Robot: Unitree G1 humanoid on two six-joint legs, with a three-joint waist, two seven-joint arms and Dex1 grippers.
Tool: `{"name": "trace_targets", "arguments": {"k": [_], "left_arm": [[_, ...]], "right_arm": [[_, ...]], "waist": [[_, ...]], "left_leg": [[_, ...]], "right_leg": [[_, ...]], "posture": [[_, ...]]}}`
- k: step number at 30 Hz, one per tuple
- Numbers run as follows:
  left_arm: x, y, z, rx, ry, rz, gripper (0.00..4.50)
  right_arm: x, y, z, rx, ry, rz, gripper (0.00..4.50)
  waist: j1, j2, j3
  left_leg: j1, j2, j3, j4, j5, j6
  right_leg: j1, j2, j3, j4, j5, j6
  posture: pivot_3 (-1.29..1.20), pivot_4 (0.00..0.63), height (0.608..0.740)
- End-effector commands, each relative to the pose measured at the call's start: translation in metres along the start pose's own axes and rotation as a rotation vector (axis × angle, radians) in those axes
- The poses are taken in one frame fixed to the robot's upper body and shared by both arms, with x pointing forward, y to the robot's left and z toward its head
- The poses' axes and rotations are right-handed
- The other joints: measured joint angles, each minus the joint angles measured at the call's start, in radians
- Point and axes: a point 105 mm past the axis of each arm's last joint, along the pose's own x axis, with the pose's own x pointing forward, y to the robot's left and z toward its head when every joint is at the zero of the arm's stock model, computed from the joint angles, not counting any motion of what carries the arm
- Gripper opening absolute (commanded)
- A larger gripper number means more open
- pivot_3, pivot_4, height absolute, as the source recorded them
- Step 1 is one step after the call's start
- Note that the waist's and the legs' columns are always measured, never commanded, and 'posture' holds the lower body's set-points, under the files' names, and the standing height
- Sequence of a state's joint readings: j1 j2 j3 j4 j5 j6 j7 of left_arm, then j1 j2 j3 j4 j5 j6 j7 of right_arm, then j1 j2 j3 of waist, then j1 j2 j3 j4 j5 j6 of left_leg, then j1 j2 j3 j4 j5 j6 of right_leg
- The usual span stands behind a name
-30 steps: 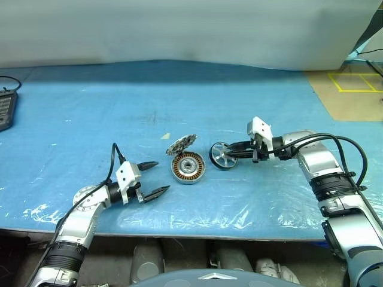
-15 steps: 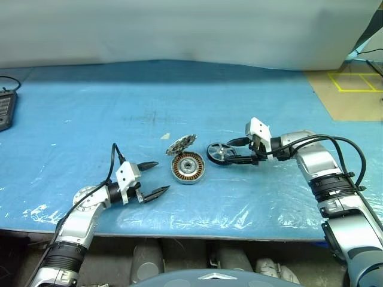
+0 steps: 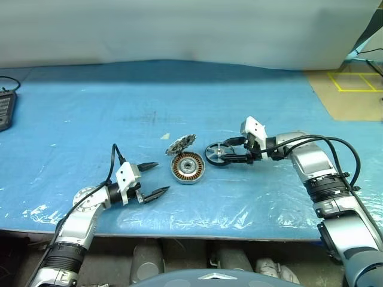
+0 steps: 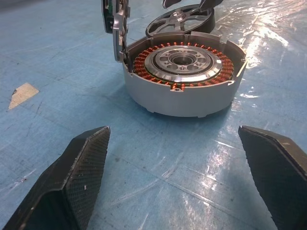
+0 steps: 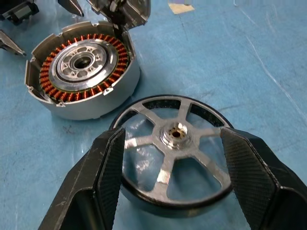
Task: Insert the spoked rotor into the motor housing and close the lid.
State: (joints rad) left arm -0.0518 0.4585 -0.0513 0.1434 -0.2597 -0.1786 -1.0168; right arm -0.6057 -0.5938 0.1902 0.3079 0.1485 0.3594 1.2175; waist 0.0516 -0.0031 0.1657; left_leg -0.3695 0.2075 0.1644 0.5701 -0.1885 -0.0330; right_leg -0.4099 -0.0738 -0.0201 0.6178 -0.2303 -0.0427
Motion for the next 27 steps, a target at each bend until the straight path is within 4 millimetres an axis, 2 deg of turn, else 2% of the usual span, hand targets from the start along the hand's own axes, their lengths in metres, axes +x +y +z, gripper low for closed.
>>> {"name": "trace_targets", "arguments": {"k": [1, 6, 11, 27], "left_arm": [[0.0, -0.001, 0.004, 0.024, -0.015, -0.004, 4.5], [0.0, -0.002, 0.004, 0.023, -0.012, -0.004, 4.5], [-0.001, -0.001, 0.003, 0.026, -0.011, -0.001, 4.5], [-0.001, 0.0, 0.003, 0.029, -0.008, -0.005, 4.5]], "right_arm": [[0.003, 0.001, 0.007, -0.029, -0.01, -0.008, 3.3], [0.006, 0.001, 0.005, -0.028, 0.009, -0.015, 3.3], [0.004, 0.003, -0.009, -0.029, 0.063, -0.017, 3.3], [-0.003, 0.007, -0.022, -0.029, 0.103, -0.024, 3.3]], "waist": [[0.0, 0.0, 0.0], [0.0, 0.0, 0.0], [0.0, 0.0, 0.0], [0.0, 0.0, 0.0]], "left_leg": [[0.0, 0.0, 0.0, 0.0, 0.0, 0.0], [0.0, 0.0, 0.0, 0.0, 0.0, 0.0], [0.0, 0.0, 0.0, -0.001, 0.0, 0.0], [0.001, 0.0, 0.0, -0.002, 0.0, 0.0]], "right_leg": [[0.0, 0.0, 0.0, 0.0, 0.0, 0.0], [0.0, 0.0, 0.0, 0.0, 0.0, 0.0], [0.0, 0.0, 0.0, -0.001, 0.0, 0.0], [0.0, 0.0, 0.0, -0.002, 0.0, 0.0]], "posture": [[0.0, 0.15, 0.74], [0.0, 0.15, 0.74], [0.0, 0.15, 0.74], [0.0, 0.15, 0.74]]}}
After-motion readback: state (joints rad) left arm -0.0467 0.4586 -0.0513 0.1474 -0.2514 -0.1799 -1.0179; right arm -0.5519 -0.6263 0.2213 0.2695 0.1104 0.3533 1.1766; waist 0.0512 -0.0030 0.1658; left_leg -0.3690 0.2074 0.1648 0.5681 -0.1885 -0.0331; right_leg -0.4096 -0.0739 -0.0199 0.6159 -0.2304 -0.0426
